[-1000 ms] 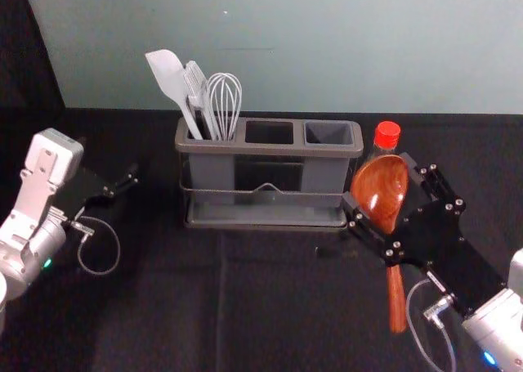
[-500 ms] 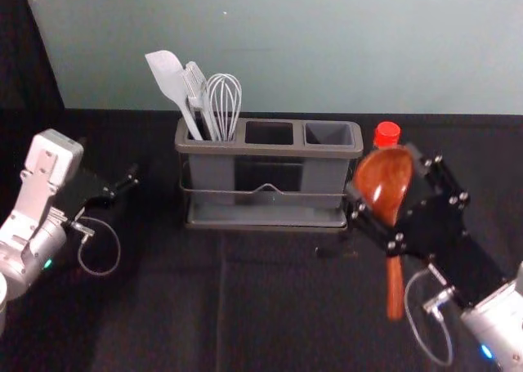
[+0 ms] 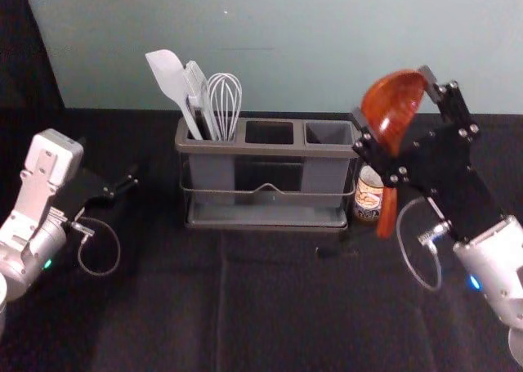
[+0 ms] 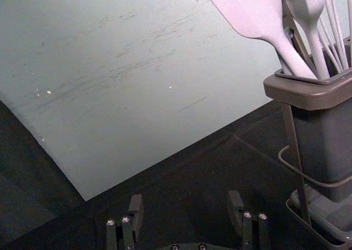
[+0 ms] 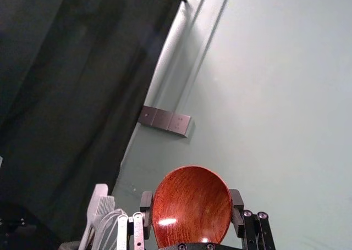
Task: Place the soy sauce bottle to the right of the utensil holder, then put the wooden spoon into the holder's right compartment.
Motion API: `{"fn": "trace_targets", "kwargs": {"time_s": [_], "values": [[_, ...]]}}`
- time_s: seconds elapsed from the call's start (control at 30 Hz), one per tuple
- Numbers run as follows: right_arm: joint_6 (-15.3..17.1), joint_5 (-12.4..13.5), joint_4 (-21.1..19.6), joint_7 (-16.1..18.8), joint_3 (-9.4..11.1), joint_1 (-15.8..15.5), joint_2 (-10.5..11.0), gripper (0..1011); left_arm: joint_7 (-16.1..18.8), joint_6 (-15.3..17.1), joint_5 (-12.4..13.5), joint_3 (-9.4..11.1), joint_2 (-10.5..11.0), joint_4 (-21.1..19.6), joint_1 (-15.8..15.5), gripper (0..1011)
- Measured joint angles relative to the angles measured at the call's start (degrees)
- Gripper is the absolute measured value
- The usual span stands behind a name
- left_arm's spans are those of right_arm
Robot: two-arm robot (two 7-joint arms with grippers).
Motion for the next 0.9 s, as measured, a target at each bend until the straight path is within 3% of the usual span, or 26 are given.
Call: {"fn": "trace_targets", "kwargs": {"time_s": [0.3,0.53,0.9], "values": [[-1.7,3.0,8.2,4.4,-1.9,9.1,-1.1,838,0.0,0.0,0.0,0.0,0.0,0.0,0.0,1005],[-6.4,3.6,17.5,6.9,-3.5,18.0,-2.9,838,0.0,0.0,0.0,0.0,0.0,0.0,0.0,1005],[-14.0,3.4,29.9,7.5,-4.0,26.8,-6.9,838,0.0,0.0,0.0,0.0,0.0,0.0,0.0,1005]]}}
